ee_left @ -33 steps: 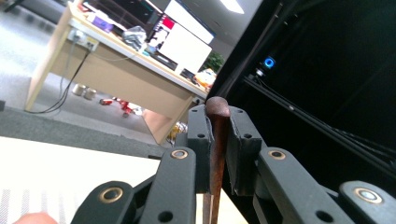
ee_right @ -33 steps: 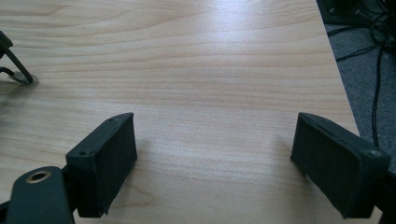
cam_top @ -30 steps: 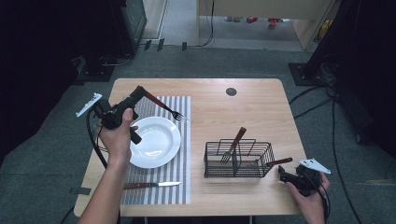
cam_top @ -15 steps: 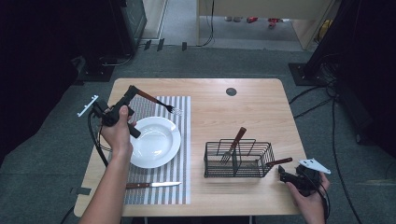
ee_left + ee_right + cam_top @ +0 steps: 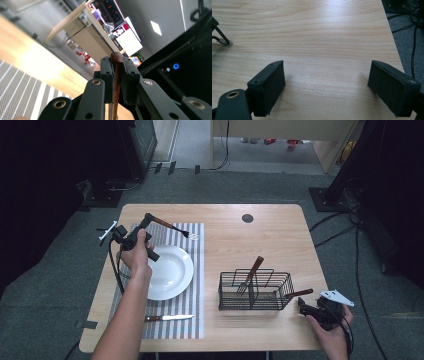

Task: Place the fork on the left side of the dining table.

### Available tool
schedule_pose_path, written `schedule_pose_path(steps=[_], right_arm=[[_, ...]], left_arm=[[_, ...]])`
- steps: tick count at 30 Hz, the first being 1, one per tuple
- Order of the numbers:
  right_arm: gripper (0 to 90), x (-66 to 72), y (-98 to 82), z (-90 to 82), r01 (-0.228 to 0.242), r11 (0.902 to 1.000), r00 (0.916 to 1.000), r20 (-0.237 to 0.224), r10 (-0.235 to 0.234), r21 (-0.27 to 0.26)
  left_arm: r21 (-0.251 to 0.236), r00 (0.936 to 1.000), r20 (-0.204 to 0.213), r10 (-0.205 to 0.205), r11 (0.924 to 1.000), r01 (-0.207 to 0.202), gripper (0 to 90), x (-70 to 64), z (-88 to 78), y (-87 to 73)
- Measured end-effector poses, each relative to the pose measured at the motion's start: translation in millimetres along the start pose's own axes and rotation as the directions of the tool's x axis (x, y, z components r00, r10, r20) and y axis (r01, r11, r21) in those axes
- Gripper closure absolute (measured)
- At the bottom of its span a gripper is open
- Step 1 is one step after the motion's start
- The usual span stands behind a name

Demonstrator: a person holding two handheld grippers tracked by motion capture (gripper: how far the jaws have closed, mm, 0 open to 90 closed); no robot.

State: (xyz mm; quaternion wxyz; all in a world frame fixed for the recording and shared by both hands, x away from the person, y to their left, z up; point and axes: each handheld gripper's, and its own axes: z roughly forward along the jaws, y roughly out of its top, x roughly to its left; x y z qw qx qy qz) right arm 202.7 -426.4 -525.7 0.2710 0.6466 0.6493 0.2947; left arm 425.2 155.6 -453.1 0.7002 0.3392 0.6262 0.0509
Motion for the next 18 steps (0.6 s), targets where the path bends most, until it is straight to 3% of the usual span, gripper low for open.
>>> schedule_pose_path(steps=[1,7,12,15,18], right_arm=[[13.6,0.0,0.0,0.0,0.000,1.0000,1.0000,0.000,0.000,0.000],[13.6,0.0,0.0,0.0,0.000,1.0000,1.0000,0.000,0.000,0.000],[13.6,0.0,0.0,0.0,0.000,1.0000,1.0000,0.000,0.000,0.000],[13.5,0.0,0.0,0.0,0.000,1.0000,1.0000,0.000,0.000,0.000],[13.5,0.0,0.0,0.0,0.000,1.0000,1.0000,0.000,0.000,0.000]], left_arm=[[-0.005,0.9997,-0.018,-0.015,0.9999,0.015,82.7,5.1,2.3,-0.3],[-0.002,0.9934,-0.114,-0.006,1.0000,0.005,82.7,26.4,10.6,-2.8],[0.010,0.9860,-0.167,-0.007,0.9999,0.009,82.7,39.2,14.3,-5.0],[-0.010,0.9811,-0.193,-0.008,0.9999,0.006,82.7,42.1,16.6,-5.3],[-0.007,0.9781,-0.205,-0.037,0.9993,0.036,82.7,46.4,17.9,-5.3]])
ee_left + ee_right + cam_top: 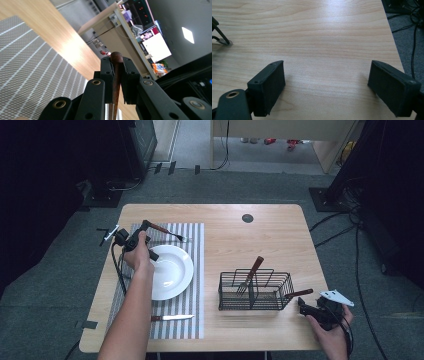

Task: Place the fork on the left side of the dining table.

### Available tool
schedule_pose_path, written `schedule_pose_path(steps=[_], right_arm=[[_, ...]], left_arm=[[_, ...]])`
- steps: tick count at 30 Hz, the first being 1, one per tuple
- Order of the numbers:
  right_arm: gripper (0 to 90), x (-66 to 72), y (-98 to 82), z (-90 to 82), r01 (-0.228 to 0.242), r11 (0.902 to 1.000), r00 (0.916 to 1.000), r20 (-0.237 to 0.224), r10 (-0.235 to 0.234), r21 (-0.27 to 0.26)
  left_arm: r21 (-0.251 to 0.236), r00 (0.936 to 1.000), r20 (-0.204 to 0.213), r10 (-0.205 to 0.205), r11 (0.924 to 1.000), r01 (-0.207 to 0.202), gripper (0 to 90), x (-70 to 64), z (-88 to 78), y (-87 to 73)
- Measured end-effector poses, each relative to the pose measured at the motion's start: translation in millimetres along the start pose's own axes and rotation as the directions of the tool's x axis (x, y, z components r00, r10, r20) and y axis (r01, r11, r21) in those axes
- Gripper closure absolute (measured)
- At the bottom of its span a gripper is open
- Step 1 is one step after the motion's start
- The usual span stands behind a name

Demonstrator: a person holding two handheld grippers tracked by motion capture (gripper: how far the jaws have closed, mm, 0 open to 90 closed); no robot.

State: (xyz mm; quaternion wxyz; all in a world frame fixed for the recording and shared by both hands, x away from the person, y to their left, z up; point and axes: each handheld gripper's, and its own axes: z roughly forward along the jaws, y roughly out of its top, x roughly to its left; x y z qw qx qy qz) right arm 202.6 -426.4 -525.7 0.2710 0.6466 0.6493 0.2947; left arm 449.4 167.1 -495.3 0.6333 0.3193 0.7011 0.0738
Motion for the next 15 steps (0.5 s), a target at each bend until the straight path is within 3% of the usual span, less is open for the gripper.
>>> schedule_pose_path(steps=[2,3,7,11,15], right_arm=[[13.6,0.0,0.0,0.0,0.000,1.0000,1.0000,0.000,0.000,0.000],[13.6,0.0,0.0,0.0,0.000,1.0000,1.0000,0.000,0.000,0.000],[13.5,0.0,0.0,0.0,0.000,1.0000,1.0000,0.000,0.000,0.000],[13.6,0.0,0.0,0.0,0.000,1.0000,1.0000,0.000,0.000,0.000],[13.6,0.0,0.0,0.0,0.000,1.0000,1.0000,0.000,0.000,0.000]], left_arm=[[0.005,0.9998,-0.004,-0.018,0.9998,0.018,82.7,2.1,0.6,0.2],[0.006,0.9998,-0.017,-0.008,0.9999,0.009,82.7,1.1,0.5,0.0],[0.016,0.9971,-0.064,-0.041,0.9990,0.042,82.0,-0.1,0.6,1.2],[0.048,0.9949,-0.100,0.014,0.9988,-0.009,79.8,2.8,2.7,3.3],[0.080,0.9878,-0.148,0.050,0.9961,-0.038,73.2,8.8,3.4,2.8]])
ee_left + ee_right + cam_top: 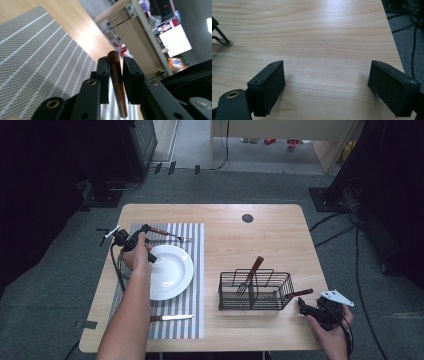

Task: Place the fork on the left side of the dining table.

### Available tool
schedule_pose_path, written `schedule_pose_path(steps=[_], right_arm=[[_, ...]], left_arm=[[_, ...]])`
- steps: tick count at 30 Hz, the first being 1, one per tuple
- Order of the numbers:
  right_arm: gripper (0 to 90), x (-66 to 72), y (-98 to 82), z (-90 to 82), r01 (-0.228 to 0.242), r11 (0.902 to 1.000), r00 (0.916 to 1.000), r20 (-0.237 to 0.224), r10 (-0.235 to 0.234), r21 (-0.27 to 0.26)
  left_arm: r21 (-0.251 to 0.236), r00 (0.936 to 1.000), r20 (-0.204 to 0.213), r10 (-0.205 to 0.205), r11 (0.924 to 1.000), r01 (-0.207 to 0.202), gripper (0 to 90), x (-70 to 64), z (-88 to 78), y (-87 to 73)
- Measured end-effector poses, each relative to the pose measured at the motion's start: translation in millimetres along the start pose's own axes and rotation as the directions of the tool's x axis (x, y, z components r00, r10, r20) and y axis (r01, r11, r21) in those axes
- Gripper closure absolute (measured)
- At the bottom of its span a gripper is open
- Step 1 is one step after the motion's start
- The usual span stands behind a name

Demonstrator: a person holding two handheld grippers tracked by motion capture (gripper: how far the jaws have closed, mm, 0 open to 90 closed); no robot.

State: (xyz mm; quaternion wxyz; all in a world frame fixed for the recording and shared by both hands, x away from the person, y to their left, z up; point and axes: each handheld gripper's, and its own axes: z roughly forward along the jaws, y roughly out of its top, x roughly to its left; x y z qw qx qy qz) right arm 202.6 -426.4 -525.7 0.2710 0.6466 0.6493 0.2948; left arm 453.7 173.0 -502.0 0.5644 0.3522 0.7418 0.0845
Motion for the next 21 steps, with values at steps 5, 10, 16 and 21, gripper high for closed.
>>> schedule_pose_path(steps=[5,10,16,21], right_arm=[[13.6,0.0,0.0,0.0,0.000,1.0000,1.0000,0.000,0.000,0.000],[13.5,0.0,0.0,0.0,0.000,1.0000,1.0000,0.000,0.000,0.000],[13.6,0.0,0.0,0.0,0.000,1.0000,1.0000,0.000,0.000,0.000],[13.6,0.0,0.0,0.0,0.000,1.0000,1.0000,0.000,0.000,0.000]], left_arm=[[0.025,0.9981,-0.061,0.014,0.9996,-0.012,59.0,5.9,2.9,-0.5],[0.079,0.9935,-0.111,0.022,0.9968,-0.013,50.0,7.5,6.4,-0.1],[0.121,0.9793,-0.153,0.133,0.9860,-0.115,38.7,2.8,11.4,0.2],[0.184,0.9552,-0.197,0.221,0.9653,-0.185,25.7,-0.5,16.3,1.1]])
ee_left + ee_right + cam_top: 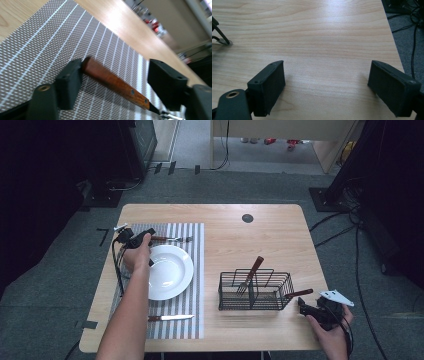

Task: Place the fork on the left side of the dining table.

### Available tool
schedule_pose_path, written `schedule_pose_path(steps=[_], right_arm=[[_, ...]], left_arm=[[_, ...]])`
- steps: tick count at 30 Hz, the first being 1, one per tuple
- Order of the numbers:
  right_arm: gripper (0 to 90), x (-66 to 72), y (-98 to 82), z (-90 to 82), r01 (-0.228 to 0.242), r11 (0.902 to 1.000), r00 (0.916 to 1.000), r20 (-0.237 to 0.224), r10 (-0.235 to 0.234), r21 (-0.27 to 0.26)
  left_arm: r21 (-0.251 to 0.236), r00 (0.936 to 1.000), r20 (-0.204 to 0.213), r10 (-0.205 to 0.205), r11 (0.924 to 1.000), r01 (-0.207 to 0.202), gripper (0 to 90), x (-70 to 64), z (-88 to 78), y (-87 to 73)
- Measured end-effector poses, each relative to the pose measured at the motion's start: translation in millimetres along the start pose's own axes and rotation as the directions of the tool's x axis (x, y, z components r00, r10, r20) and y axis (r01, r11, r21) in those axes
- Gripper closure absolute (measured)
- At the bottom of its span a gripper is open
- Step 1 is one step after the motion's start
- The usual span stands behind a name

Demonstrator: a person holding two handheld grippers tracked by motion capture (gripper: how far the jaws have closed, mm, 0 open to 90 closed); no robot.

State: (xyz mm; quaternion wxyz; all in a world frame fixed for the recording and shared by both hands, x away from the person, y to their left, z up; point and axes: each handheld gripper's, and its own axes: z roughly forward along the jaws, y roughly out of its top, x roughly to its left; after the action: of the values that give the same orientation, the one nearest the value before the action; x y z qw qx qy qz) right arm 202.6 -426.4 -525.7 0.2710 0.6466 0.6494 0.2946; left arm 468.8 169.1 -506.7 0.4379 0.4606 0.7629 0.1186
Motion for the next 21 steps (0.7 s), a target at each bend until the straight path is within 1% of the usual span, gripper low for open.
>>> schedule_pose_path(steps=[1,5,9,12,14,16,17,19,21], right_arm=[[13.6,0.0,0.0,0.0,0.000,1.0000,1.0000,0.000,0.000,0.000],[13.6,0.0,0.0,0.0,0.000,1.0000,1.0000,0.000,0.000,0.000],[13.6,0.0,0.0,0.0,0.000,1.0000,1.0000,0.000,0.000,0.000],[13.6,0.0,0.0,0.0,0.000,1.0000,1.0000,0.000,0.000,0.000],[13.6,0.0,0.0,0.0,0.000,1.0000,1.0000,0.000,0.000,0.000],[13.5,0.0,0.0,0.0,0.000,1.0000,1.0000,0.000,0.000,0.000],[13.6,0.1,0.0,0.0,-0.001,1.0000,1.0000,0.000,0.001,0.000],[13.6,0.0,0.0,0.0,0.000,1.0000,1.0000,0.000,0.000,0.000],[13.5,0.0,0.0,0.0,0.000,1.0000,1.0000,0.000,0.000,0.000]], left_arm=[[0.001,0.9999,-0.008,0.012,0.9999,-0.012,25.2,-0.6,0.6,-0.1],[0.009,0.9992,-0.014,0.036,0.9993,-0.036,22.5,-2.6,2.2,0.2],[0.034,0.9958,-0.052,0.075,0.9967,-0.073,20.0,-6.0,3.1,2.7],[0.047,0.9937,-0.074,0.084,0.9957,-0.081,19.6,-8.0,3.5,4.2],[0.046,0.9915,-0.083,0.099,0.9943,-0.096,18.9,-9.7,3.3,6.0],[0.035,0.9888,-0.097,0.113,0.9933,-0.110,18.1,-11.1,1.7,7.9],[0.030,0.9885,-0.097,0.115,0.9931,-0.113,18.1,-11.6,0.9,8.7],[0.028,0.9861,-0.100,0.133,0.9910,-0.131,18.1,-12.6,-1.6,10.2],[0.021,0.9856,-0.103,0.134,0.9909,-0.133,18.1,-13.4,-4.0,11.8]])
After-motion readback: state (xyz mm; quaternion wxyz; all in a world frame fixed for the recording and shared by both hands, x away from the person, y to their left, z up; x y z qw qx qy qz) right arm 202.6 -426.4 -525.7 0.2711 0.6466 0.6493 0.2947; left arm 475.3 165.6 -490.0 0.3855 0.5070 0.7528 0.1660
